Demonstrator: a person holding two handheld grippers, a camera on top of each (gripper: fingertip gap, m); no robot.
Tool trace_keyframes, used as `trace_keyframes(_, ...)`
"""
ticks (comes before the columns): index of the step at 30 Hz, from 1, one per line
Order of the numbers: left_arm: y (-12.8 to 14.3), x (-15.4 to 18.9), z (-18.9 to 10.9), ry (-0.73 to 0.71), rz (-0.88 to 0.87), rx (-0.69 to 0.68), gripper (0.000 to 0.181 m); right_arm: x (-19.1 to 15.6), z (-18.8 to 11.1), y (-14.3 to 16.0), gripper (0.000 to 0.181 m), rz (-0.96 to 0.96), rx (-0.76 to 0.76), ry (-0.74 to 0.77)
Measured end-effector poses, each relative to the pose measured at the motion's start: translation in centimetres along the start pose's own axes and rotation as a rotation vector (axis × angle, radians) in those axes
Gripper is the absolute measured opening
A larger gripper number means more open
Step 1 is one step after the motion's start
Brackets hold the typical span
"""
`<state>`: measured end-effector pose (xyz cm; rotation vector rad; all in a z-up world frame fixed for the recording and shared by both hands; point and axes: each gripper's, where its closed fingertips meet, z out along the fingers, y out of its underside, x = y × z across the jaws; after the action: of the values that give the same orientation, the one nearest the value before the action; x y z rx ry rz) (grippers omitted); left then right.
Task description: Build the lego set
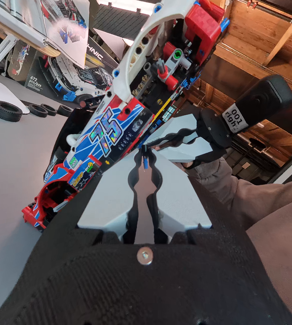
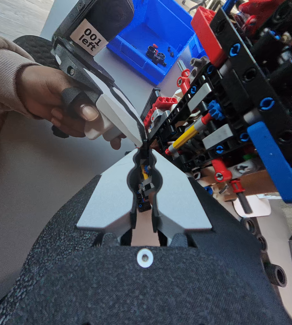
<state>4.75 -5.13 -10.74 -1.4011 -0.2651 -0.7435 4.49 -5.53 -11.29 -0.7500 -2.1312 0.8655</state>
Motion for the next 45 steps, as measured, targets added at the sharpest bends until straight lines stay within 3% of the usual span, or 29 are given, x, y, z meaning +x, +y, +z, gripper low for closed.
trace_keyframes(1,0.1,0.2,0.0,0.018,0.025,0.0,0.005,-0.1,-0.2,0.0,0.007,0.019,-0.002,-0.032)
trace_keyframes(9,0.4,2.5,0.0,0.181,0.217,0.026,0.005,-1.5,-1.4,-0.5,0.009,0.117,-0.003,-0.288)
trace_keyframes(16,0.8,3.6,-0.2,0.244,0.337,0.012,0.005,-2.4,-2.1,-0.7,0.007,0.117,0.001,-0.412)
trace_keyframes(18,0.6,3.3,-0.2,0.206,0.335,0.002,0.006,-2.0,-2.0,-0.6,0.006,0.123,0.001,-0.395)
trace_keyframes(20,-0.8,3.6,-1.1,0.156,0.346,0.033,0.017,-1.6,-2.2,-0.3,0.006,0.122,-0.003,-0.371)
trace_keyframes(25,-8.9,5.6,-5.1,-0.043,0.613,0.161,0.029,-1.2,-3.9,0.0,0.006,0.121,-0.007,-0.337)
trace_keyframes(28,-11.6,4.5,-5.4,-0.08,0.65,0.082,0.05,-0.8,-5.6,-0.3,0.006,0.103,0.001,-0.293)
trace_keyframes(33,-11.1,2.6,-3.0,-0.041,0.683,-0.107,0.07,1.7,-9.9,-2.1,0.006,0.074,0.043,-0.121)
trace_keyframes(39,-14.1,6.5,-0.7,0.074,0.805,-0.078,0.057,6.7,-14.2,-6.2,0.006,0.011,0.084,0.106)
trace_keyframes(43,-15.5,10.3,1.5,0.205,0.793,-0.153,0.029,8.6,-13.8,-8.9,0.006,-0.066,0.054,0.117)
trace_keyframes(45,-15.3,11.1,2.9,0.229,0.778,-0.249,0.028,8.9,-12.8,-10.0,0.006,-0.113,0.037,0.108)
